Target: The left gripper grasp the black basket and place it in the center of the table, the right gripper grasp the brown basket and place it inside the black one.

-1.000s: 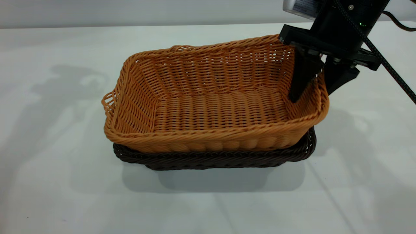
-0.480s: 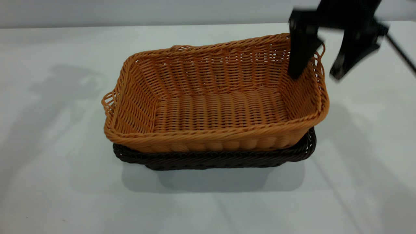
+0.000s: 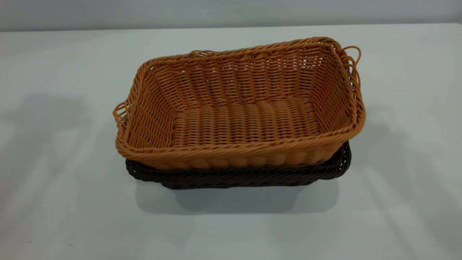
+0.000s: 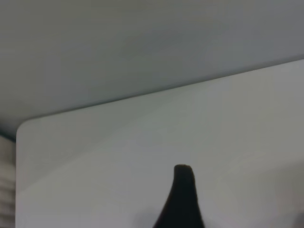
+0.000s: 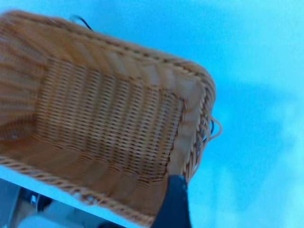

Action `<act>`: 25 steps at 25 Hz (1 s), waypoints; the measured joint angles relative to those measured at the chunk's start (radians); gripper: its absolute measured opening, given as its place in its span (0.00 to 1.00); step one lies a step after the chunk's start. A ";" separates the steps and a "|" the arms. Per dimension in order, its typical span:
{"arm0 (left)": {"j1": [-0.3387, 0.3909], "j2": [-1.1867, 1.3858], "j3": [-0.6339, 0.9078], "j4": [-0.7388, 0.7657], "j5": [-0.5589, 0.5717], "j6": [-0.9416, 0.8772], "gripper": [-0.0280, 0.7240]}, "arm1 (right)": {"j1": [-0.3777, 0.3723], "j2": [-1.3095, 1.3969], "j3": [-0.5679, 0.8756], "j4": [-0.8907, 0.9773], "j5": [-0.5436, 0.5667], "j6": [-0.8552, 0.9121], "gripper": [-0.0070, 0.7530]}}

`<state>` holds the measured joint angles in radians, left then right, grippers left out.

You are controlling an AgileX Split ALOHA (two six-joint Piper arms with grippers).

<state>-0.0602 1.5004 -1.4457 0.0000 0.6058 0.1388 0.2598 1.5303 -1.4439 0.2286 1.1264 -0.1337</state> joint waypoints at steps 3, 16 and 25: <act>0.000 -0.111 0.002 0.000 0.108 -0.069 0.81 | 0.000 -0.157 0.000 0.000 0.035 0.000 0.79; 0.000 -0.624 0.228 0.000 0.481 -0.065 0.81 | 0.000 -0.833 0.321 0.040 0.120 -0.001 0.78; 0.000 -1.000 0.500 -0.007 0.558 -0.058 0.81 | 0.000 -1.179 0.683 0.041 0.113 -0.007 0.78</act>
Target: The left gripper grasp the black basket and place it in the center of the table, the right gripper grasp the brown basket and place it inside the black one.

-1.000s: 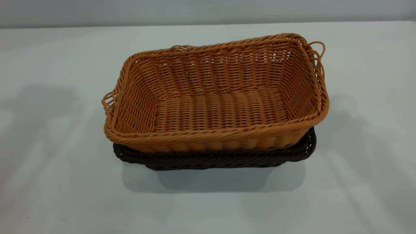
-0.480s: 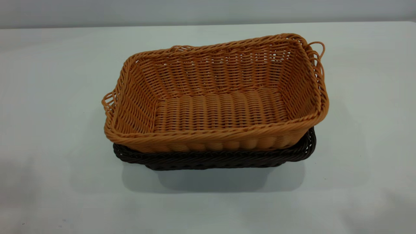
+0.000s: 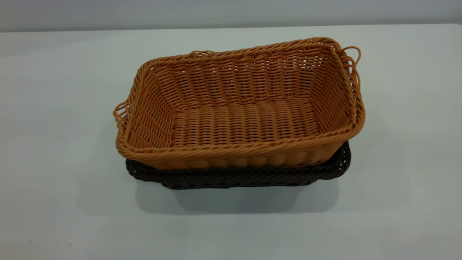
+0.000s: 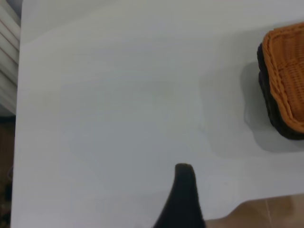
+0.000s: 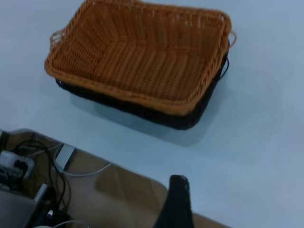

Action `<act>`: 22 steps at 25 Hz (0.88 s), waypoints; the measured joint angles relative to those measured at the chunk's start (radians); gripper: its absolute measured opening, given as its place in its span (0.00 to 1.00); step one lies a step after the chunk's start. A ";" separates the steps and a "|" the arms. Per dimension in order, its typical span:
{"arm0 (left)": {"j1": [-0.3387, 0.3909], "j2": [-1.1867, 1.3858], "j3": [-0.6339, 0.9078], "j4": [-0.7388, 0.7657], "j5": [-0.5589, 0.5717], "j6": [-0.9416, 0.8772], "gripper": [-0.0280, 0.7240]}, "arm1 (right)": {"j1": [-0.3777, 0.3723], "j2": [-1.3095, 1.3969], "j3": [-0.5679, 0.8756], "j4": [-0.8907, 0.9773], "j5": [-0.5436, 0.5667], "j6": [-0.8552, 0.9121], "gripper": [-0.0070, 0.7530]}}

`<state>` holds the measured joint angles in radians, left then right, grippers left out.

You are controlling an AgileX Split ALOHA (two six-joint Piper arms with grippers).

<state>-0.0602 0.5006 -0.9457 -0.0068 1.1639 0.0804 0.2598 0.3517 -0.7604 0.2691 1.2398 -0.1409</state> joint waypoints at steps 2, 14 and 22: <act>0.000 -0.089 0.060 -0.015 0.002 0.001 0.81 | 0.000 -0.068 0.039 0.000 0.001 -0.012 0.78; 0.000 -0.458 0.320 -0.039 0.002 0.031 0.81 | 0.000 -0.339 0.269 -0.015 -0.084 -0.104 0.78; 0.000 -0.520 0.430 -0.039 -0.004 0.031 0.81 | 0.000 -0.368 0.288 -0.018 -0.084 -0.105 0.78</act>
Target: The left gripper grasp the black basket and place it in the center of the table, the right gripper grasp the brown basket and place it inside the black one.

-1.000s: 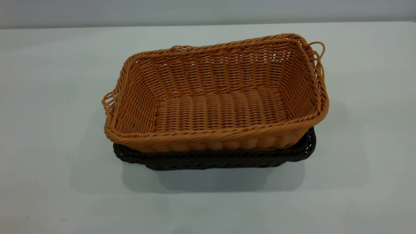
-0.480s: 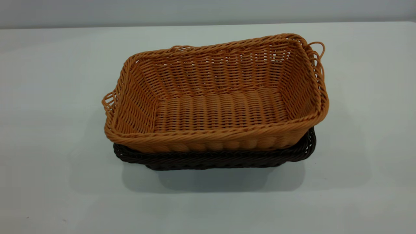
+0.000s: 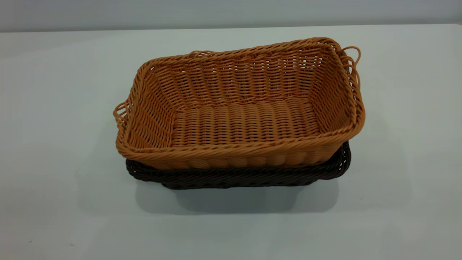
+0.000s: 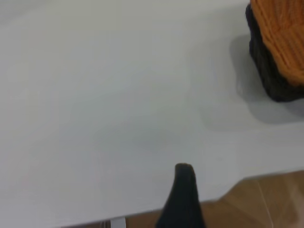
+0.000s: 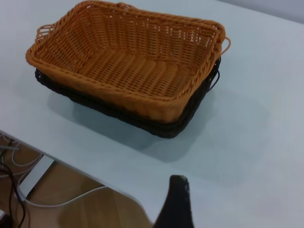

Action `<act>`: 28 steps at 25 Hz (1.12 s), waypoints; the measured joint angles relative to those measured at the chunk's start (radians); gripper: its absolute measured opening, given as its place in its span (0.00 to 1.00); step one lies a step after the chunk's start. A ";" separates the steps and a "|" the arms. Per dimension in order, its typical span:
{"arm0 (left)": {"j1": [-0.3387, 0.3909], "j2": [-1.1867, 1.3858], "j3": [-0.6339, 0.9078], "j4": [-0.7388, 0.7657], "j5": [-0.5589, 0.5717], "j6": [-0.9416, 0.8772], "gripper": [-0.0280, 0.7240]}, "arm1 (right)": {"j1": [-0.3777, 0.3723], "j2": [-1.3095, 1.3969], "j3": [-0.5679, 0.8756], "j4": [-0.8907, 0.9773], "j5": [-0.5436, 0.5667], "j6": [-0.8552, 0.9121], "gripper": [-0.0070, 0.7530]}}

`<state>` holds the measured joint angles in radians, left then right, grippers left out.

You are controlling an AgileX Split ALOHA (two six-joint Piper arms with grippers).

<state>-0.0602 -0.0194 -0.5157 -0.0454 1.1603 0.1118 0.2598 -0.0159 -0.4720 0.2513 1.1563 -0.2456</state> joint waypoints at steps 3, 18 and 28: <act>0.000 -0.001 0.010 -0.002 -0.035 -0.001 0.81 | 0.000 0.000 0.000 0.001 0.000 0.000 0.78; 0.000 -0.001 0.027 -0.016 -0.041 -0.003 0.81 | 0.000 0.000 0.000 0.001 0.000 0.000 0.78; 0.043 -0.001 0.027 0.045 -0.041 -0.135 0.81 | 0.000 0.000 0.000 0.001 0.000 0.000 0.78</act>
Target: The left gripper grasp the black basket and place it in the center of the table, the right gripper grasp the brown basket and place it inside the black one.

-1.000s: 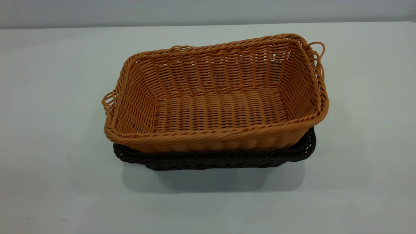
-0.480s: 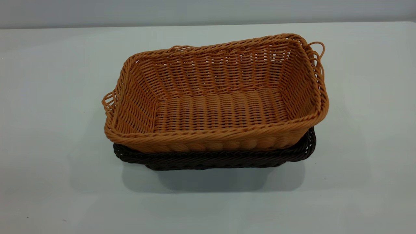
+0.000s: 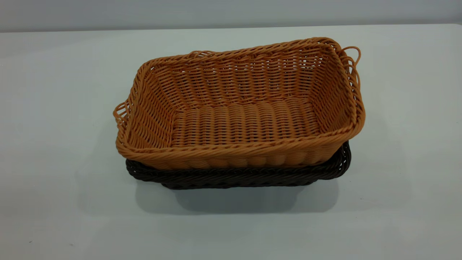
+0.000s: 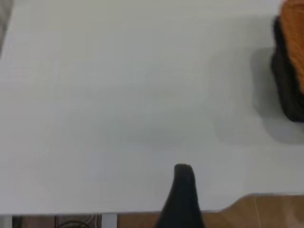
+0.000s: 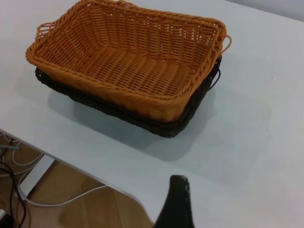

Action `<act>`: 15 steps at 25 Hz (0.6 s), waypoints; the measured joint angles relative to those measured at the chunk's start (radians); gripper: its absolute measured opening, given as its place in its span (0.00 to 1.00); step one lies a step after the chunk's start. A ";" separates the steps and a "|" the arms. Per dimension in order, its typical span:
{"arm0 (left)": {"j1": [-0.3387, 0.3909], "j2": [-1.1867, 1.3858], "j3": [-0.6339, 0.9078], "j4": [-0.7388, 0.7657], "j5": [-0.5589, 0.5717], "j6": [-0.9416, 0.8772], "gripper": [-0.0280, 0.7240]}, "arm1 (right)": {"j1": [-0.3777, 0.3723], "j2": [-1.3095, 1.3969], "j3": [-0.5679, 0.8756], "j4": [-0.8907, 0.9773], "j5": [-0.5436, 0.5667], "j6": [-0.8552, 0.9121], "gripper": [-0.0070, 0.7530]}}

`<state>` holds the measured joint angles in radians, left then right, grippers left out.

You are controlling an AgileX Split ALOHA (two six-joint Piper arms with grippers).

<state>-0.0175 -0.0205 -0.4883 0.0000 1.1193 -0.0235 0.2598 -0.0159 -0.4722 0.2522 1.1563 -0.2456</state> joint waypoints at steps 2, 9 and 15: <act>0.019 0.000 0.000 0.000 0.000 -0.010 0.81 | 0.000 0.000 0.000 0.000 0.000 0.000 0.78; 0.035 0.000 0.001 0.000 0.000 -0.011 0.81 | 0.000 0.000 0.000 0.001 0.000 0.000 0.78; 0.035 0.000 0.001 0.000 0.000 -0.011 0.81 | 0.000 0.000 0.000 0.001 0.000 0.000 0.78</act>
<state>0.0171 -0.0205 -0.4873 0.0000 1.1193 -0.0345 0.2598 -0.0159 -0.4722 0.2532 1.1563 -0.2456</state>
